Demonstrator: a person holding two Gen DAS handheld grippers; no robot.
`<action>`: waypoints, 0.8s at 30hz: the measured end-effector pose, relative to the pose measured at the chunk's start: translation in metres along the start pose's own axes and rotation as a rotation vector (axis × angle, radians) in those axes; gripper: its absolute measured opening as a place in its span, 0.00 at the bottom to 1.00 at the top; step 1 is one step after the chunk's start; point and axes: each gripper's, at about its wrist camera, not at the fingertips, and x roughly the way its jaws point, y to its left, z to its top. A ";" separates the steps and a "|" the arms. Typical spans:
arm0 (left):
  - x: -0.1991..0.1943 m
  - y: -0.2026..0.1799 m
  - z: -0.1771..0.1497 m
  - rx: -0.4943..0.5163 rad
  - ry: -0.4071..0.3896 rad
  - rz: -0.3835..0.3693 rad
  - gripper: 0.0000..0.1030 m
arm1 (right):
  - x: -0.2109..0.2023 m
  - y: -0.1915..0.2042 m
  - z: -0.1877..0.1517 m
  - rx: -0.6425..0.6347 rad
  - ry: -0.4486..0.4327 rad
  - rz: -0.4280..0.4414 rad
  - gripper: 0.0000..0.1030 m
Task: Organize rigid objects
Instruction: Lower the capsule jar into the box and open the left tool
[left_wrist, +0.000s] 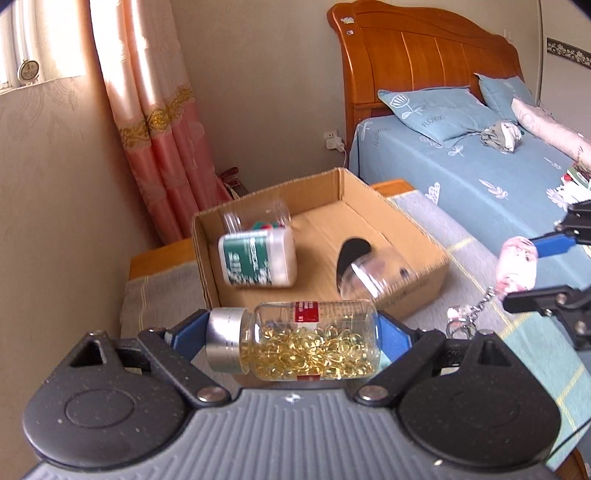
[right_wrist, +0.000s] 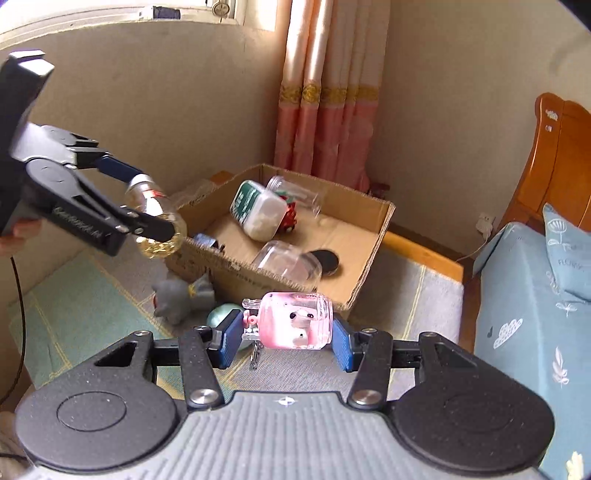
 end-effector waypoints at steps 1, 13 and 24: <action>0.005 0.002 0.007 0.001 -0.001 -0.004 0.90 | -0.001 -0.003 0.005 -0.001 -0.005 -0.004 0.54; 0.062 0.004 0.038 -0.011 -0.005 0.004 0.91 | 0.014 -0.030 0.066 -0.015 -0.022 -0.037 0.45; 0.069 0.009 0.017 -0.035 0.016 0.014 0.92 | 0.056 -0.039 0.088 -0.002 0.040 0.000 0.44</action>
